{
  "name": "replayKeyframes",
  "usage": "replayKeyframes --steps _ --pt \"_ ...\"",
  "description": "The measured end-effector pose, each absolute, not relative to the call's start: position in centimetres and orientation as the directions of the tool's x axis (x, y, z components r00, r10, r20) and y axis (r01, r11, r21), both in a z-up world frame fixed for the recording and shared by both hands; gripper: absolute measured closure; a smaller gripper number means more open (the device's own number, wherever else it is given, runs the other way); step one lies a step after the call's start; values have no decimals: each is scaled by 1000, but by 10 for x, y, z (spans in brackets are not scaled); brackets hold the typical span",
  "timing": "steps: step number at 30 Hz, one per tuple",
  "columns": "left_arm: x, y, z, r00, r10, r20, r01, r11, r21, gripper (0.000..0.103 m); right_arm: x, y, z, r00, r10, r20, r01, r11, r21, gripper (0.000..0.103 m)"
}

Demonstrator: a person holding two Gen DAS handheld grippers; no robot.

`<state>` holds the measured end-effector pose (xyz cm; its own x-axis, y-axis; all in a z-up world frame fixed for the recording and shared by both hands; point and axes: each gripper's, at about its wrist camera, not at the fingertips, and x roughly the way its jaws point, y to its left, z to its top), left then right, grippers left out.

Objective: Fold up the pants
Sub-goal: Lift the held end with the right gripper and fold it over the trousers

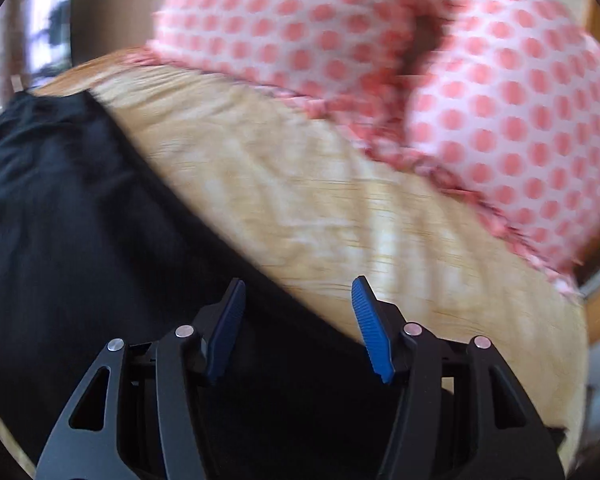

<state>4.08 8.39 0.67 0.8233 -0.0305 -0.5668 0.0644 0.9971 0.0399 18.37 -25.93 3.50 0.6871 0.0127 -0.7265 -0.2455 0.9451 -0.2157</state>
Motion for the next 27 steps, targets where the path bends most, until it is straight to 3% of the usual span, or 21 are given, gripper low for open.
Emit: replayKeyframes --steps 4,8,11,14,19,27 --pt "41 84 7 826 -29 -563 63 997 41 2 141 -329 61 726 -33 -687 -53 993 -104 45" --pt "42 84 7 829 -30 -559 63 997 41 2 87 -421 64 685 -227 -693 229 969 -92 45" --pt "42 83 7 828 -30 -559 64 997 41 2 35 -498 56 611 -341 -714 481 877 -6 45" --pt "43 83 7 829 -30 -559 64 997 42 2 -22 -560 38 566 -354 -744 659 737 151 45" --pt "43 83 6 828 -29 -560 63 997 41 2 -55 -588 18 585 -274 -763 706 637 312 45" --pt "43 83 5 828 -29 -559 63 997 42 2 -39 -567 13 661 -164 -733 630 651 423 45"
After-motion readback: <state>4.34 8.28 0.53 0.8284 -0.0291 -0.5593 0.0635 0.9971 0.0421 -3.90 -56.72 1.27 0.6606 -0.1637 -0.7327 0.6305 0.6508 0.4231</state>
